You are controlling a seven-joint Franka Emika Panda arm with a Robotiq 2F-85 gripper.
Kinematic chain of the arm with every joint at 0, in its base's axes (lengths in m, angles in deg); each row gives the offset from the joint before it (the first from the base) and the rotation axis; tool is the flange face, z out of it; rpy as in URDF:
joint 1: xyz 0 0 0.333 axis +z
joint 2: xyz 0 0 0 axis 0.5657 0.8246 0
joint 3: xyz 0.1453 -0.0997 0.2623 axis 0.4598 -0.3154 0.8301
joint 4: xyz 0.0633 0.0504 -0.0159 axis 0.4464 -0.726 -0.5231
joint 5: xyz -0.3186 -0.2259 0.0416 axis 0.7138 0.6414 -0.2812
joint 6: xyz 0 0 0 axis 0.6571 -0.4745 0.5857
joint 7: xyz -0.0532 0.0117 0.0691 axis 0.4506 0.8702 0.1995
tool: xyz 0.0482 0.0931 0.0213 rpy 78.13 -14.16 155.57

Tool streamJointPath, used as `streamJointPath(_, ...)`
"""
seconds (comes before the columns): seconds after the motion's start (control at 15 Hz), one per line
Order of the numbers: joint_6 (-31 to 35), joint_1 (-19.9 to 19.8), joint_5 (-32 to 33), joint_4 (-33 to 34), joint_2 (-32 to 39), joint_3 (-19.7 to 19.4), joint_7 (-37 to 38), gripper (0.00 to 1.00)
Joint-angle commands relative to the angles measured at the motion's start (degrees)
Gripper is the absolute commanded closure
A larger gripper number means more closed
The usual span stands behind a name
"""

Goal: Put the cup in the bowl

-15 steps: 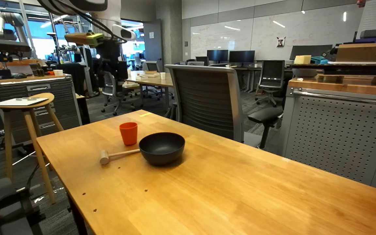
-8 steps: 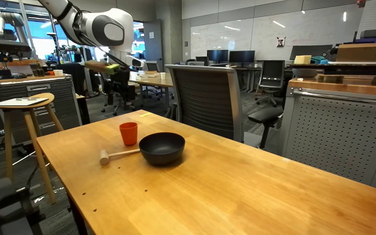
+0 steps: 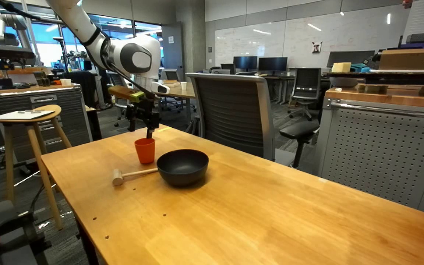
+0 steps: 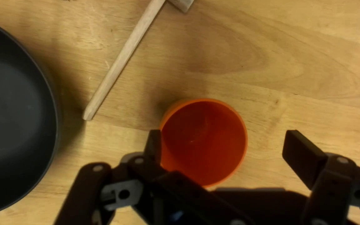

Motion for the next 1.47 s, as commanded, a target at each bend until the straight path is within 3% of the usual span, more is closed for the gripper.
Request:
streamJointPath(0.0, 0.7, 0.7, -0.2, 2.7, 2.9, -0.5, 1.3, 0.00)
streamJointPath(1.4, 3.4, 2.4, 2.7, 1.3, 2.0, -2.0, 4.1, 0.00)
